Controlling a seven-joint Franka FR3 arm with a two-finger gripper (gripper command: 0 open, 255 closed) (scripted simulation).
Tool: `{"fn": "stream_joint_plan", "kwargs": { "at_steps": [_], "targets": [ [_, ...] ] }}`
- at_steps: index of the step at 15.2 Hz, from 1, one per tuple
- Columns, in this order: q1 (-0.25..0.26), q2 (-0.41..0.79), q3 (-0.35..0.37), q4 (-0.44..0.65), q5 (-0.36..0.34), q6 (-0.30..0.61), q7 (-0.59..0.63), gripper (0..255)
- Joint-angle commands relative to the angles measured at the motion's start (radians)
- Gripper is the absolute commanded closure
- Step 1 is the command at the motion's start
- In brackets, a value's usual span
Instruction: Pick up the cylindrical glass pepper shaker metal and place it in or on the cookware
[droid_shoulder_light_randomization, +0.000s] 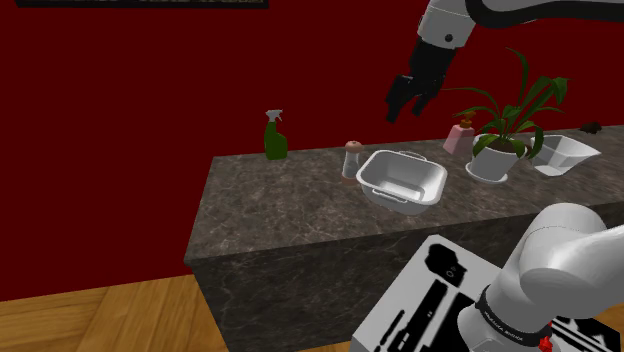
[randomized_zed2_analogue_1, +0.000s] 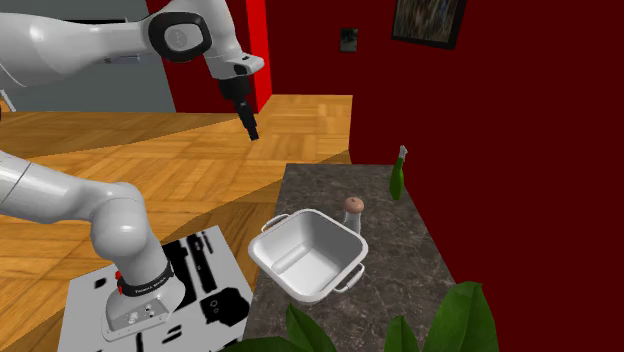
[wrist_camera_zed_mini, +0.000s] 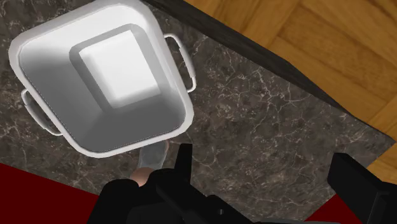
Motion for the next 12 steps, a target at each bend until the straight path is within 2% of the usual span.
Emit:
{"fn": "stream_joint_plan", "kwargs": {
  "at_steps": [1,12],
  "targets": [
    [0.0,0.0,0.0,0.0,0.0,0.0,0.0,0],
    [-0.04,0.335,-0.093,0.056,-0.025,0.231,-0.055,0]
  ]
}}
